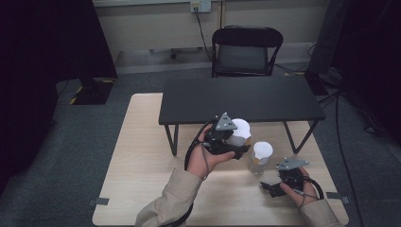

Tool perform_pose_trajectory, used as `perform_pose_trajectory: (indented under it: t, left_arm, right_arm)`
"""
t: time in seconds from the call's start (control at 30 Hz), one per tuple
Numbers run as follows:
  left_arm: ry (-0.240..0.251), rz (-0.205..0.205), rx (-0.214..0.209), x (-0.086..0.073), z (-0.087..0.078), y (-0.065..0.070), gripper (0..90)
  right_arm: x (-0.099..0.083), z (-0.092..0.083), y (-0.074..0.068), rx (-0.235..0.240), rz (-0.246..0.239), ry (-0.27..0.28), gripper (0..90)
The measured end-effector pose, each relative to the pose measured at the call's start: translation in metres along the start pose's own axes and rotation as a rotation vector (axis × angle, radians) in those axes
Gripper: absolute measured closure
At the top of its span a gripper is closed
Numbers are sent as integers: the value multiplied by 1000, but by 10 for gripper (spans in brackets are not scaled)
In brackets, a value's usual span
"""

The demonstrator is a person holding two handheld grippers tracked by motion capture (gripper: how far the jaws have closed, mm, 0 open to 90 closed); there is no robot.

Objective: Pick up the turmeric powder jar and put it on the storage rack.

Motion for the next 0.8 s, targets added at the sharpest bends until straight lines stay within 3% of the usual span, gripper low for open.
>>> perform_pose_trajectory:
  t: [0.8]
  left_arm:
    - [23, 22, 5, 54, -16, -2, 302]
  right_arm:
    - [0, 0, 0, 0, 2, -1, 0]
Point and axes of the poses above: each handheld gripper's, and its own axes: z roughly forward along the jaws, x roughly out of its top, y roughly to its right, the point moved 2 cm from there along z, roughly forward along the jaws, and after that the axes turned 11 degrees about -x, right-handed, at the moved point
